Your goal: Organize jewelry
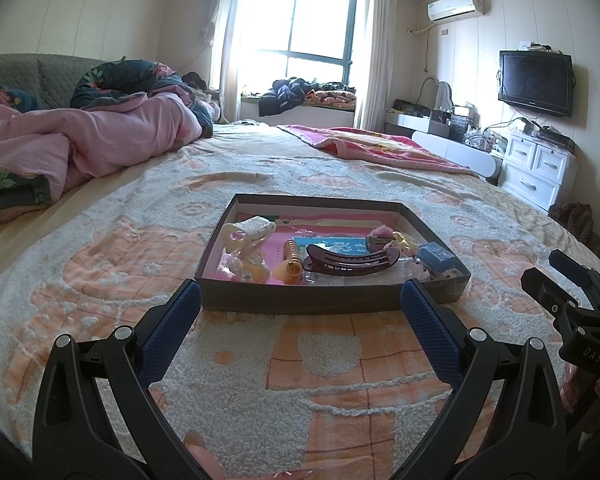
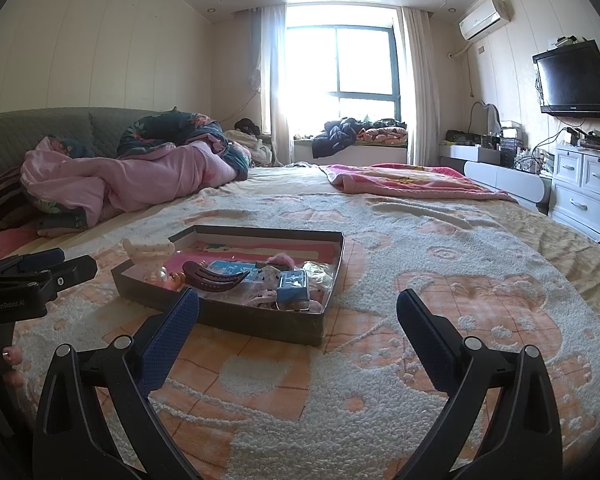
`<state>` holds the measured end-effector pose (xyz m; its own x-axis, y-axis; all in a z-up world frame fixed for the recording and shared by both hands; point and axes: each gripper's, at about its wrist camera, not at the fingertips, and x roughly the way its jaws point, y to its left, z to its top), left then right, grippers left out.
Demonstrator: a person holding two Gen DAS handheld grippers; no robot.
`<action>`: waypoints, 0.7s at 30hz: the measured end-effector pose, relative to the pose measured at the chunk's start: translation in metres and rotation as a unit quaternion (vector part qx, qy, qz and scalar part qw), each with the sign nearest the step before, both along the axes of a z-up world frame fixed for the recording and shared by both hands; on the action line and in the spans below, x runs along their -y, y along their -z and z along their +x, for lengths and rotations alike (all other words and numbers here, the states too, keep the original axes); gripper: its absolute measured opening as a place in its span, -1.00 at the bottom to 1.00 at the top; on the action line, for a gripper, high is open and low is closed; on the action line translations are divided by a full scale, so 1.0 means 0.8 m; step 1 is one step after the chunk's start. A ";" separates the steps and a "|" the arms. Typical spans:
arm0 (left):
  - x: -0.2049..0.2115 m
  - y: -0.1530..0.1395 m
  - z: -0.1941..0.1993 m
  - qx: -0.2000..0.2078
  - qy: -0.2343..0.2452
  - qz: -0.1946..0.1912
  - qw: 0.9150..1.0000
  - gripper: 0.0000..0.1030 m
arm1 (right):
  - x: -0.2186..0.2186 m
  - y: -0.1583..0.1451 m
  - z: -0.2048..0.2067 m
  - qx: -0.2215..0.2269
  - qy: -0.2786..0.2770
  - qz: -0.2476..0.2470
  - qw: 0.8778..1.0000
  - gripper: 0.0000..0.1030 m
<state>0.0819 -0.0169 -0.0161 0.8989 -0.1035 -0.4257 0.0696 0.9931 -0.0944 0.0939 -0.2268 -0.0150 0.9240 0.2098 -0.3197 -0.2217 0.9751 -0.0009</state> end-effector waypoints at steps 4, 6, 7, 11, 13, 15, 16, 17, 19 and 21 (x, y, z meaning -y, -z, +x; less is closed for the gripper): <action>0.000 0.000 0.000 0.001 -0.001 0.000 1.000 0.78 | 0.000 0.000 0.000 0.001 0.000 0.000 1.000 0.87; -0.001 -0.001 0.000 0.003 -0.002 0.001 1.000 0.78 | 0.000 0.000 0.000 0.000 0.000 -0.001 1.000 0.87; -0.002 -0.001 0.000 0.003 -0.003 0.001 1.000 0.78 | 0.000 0.000 0.000 0.001 0.000 -0.001 1.000 0.87; -0.003 -0.002 0.001 0.006 -0.004 0.006 1.000 0.78 | 0.001 0.000 0.001 -0.001 0.003 0.000 1.000 0.87; -0.004 -0.002 0.001 0.004 -0.005 0.006 1.000 0.78 | 0.003 0.001 0.002 -0.003 0.005 0.002 1.000 0.87; -0.004 -0.002 0.001 0.001 -0.005 0.001 1.000 0.78 | 0.004 0.002 0.003 -0.006 0.007 0.005 1.000 0.87; -0.006 -0.002 0.002 -0.001 -0.006 -0.004 1.000 0.78 | 0.006 0.001 0.004 -0.008 0.010 0.007 1.000 0.87; -0.010 -0.002 0.004 -0.006 -0.009 -0.008 1.000 0.78 | 0.008 0.002 0.006 -0.009 0.012 0.011 1.000 0.87; -0.022 0.001 0.012 -0.021 -0.024 -0.017 0.999 0.78 | 0.020 0.001 0.016 -0.023 0.021 0.027 0.999 0.87; -0.054 0.002 0.033 -0.049 -0.069 -0.020 0.996 0.78 | 0.042 -0.001 0.037 -0.045 0.047 0.045 0.997 0.87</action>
